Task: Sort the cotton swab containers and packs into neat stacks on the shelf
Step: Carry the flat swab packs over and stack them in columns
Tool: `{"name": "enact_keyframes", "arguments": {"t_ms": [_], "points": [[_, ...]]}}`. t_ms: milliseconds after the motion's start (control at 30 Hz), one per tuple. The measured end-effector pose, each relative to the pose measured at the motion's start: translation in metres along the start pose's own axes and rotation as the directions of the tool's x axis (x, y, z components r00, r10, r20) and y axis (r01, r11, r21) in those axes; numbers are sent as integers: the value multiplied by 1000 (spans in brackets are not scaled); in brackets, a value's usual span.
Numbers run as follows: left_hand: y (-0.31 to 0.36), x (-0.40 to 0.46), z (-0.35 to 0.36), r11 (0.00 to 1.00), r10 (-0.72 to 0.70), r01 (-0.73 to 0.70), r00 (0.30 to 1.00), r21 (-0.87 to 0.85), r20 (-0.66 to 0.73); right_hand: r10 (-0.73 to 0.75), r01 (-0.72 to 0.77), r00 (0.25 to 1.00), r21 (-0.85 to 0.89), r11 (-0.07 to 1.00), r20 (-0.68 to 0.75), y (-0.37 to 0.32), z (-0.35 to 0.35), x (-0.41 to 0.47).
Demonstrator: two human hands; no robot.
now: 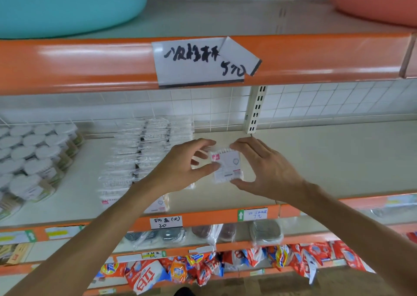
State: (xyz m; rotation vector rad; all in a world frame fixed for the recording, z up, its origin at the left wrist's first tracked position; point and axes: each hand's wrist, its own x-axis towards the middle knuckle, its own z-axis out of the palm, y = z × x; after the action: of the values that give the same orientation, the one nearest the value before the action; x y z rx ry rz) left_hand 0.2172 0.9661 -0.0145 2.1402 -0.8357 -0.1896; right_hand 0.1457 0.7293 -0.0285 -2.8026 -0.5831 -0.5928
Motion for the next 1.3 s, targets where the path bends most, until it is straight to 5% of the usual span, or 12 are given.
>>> {"name": "enact_keyframes", "arguments": {"t_ms": [433, 700, 900, 1300], "points": [[11, -22, 3, 983, 122, -124, 992, 139, 22, 96, -145, 982, 330, 933, 161, -23, -20, -10], [-24, -64, -19, 964, 5, 0, 1000, 265, -18, 93, -197, 954, 359, 912, 286, -22, 26, -1], [-45, -88, -32, 948, -52, 101, 985, 302, -164, 125, -215, 965, 427, 878, 229, -28, 54, 19], [-63, -114, -16, 940, -112, 169, 974, 296, -199, 217, -282, 958, 477, 832, 189, -49, 104, 39]]}}
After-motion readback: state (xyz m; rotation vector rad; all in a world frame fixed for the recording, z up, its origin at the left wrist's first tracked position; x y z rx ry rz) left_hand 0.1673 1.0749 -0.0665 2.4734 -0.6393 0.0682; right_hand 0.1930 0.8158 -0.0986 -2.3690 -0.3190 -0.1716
